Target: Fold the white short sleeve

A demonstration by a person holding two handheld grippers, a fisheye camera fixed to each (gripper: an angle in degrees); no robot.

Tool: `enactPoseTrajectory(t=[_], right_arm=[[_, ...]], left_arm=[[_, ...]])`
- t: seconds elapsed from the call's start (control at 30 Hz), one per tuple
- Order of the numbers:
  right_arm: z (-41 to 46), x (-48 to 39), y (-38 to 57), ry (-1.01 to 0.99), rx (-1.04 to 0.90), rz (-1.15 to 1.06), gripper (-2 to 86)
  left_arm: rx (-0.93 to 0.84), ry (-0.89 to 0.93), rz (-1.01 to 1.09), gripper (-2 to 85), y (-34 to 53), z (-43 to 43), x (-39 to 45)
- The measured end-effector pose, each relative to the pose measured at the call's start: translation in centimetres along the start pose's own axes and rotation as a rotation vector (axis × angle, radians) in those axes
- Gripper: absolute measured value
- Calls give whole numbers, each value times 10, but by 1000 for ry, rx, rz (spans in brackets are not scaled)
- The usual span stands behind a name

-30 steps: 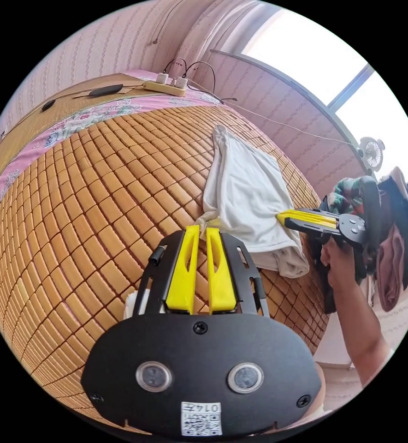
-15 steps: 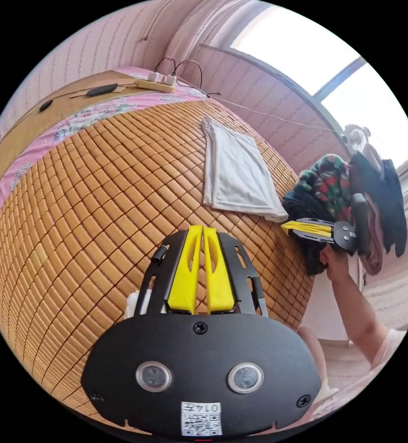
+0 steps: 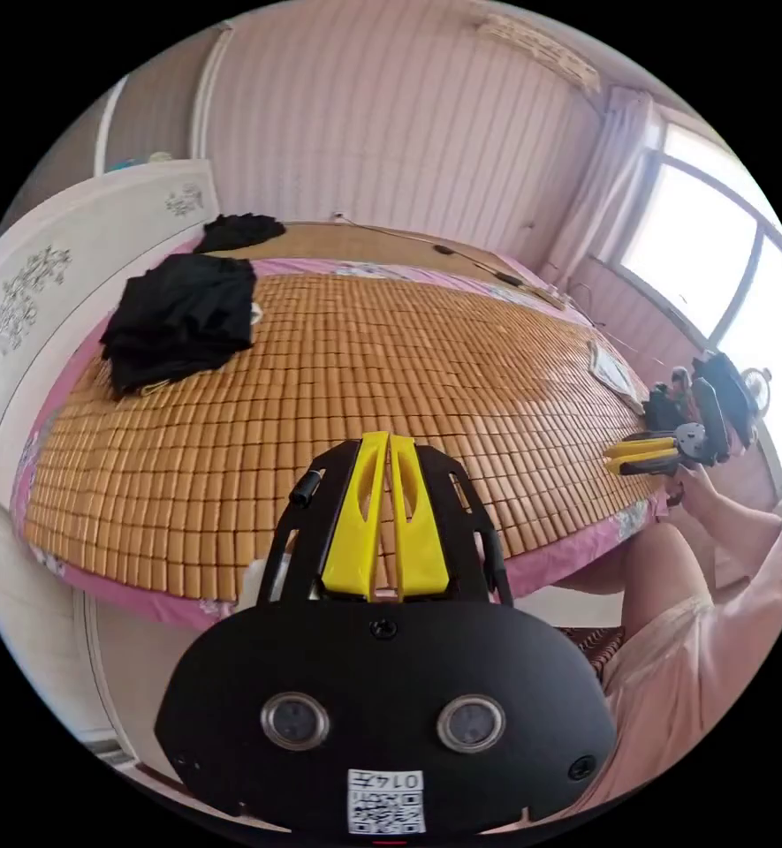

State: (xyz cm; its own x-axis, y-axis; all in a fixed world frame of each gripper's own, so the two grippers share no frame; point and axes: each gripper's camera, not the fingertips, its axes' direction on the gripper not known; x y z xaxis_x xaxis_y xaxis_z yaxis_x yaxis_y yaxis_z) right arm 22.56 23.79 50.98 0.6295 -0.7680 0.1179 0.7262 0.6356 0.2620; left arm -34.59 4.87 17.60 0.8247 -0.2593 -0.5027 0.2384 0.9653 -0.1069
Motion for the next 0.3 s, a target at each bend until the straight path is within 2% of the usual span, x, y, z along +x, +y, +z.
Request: enactPoseTrajectory(t=[0.17, 0.3], right_arm=[[1, -128, -172, -29, 35, -424, 98], [2, -197, -277, 6, 91, -562, 99]], left_arm=[[118, -90, -221, -8, 39, -69, -109], [184, -82, -279, 2, 34, -92, -178]])
